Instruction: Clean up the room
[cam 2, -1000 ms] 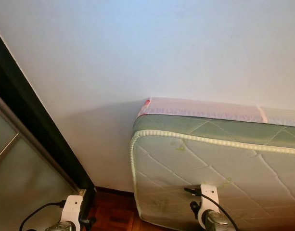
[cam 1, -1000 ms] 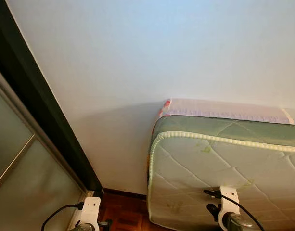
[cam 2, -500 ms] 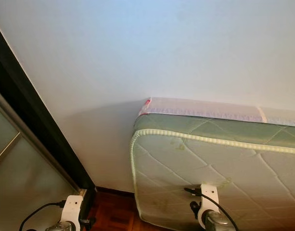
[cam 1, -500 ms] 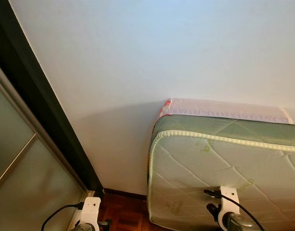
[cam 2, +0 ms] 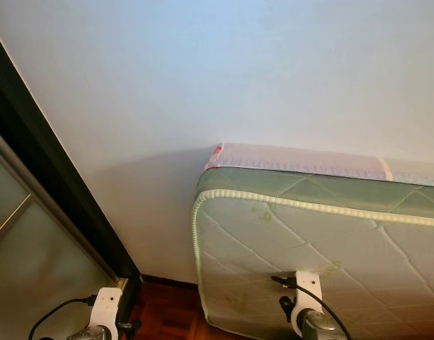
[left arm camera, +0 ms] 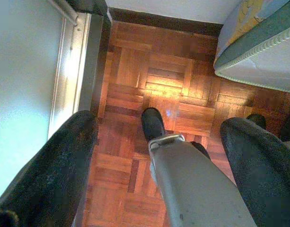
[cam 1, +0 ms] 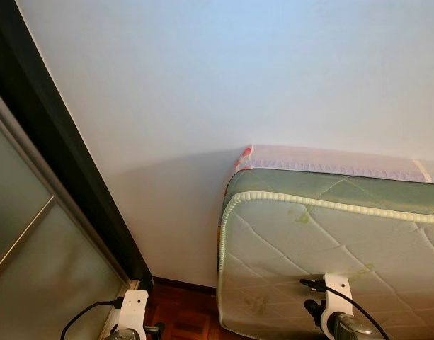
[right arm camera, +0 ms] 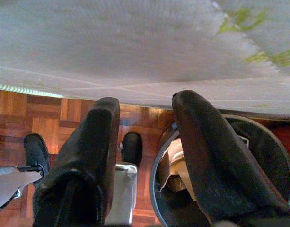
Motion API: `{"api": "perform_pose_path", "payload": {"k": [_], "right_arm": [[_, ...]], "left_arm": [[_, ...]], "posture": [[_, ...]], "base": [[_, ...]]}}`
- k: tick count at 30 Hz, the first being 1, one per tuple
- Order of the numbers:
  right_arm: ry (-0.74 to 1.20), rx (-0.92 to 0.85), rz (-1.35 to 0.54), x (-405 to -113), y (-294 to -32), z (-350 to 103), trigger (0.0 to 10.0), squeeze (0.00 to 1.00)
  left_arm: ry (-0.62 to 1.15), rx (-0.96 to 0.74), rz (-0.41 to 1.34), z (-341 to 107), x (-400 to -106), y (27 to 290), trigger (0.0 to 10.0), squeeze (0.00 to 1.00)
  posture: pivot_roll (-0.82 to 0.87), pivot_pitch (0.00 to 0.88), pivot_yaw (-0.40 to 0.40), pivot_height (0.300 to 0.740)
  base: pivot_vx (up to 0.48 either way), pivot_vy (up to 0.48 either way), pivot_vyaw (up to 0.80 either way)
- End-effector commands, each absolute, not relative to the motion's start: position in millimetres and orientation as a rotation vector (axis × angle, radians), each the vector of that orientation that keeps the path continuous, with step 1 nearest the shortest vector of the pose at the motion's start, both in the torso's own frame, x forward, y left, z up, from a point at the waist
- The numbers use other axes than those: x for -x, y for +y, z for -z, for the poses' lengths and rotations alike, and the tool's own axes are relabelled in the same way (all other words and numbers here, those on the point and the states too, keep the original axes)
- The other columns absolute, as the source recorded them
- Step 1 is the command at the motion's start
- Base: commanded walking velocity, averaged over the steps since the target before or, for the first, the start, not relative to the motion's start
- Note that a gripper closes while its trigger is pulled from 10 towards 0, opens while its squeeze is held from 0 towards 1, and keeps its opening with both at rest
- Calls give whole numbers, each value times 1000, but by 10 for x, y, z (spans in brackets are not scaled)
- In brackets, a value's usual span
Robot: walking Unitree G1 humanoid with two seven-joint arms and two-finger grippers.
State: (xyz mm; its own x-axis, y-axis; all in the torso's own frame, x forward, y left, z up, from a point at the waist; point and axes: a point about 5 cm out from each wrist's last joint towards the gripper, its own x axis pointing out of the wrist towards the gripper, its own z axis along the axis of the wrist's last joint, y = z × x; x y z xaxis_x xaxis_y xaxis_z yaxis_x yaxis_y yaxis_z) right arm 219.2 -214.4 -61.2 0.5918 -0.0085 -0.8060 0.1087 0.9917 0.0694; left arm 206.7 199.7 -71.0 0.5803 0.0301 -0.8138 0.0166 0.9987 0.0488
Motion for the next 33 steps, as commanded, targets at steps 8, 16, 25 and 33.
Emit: {"api": "perform_pose_path", "payload": {"k": [8, 16, 25, 33], "right_arm": [[907, -126, 72, -2273, -2152, 559, 10000, 0], [905, -127, 70, -2274, -2151, 558, 10000, 0], [903, -128, 69, -2275, -2150, 558, 10000, 0], [903, -127, 67, -2272, -2151, 559, 10000, 0]], "left_arm": [[968, -51, -8, 722, -2042, 2015, 10000, 0], [968, -49, -9, 722, -2042, 2015, 10000, 0], [968, -47, -9, 724, -2040, 2013, 10000, 0], [969, -47, -8, 726, -2036, 2011, 10000, 0]], "posture": [[-18, 0, -15, 740], [-18, 0, -15, 740], [-18, 0, -14, 740], [-18, 0, -13, 740]], "base": [[0, 0, 0], [0, 0, 0], [-164, 0, 0], [-258, 0, 0]]}}
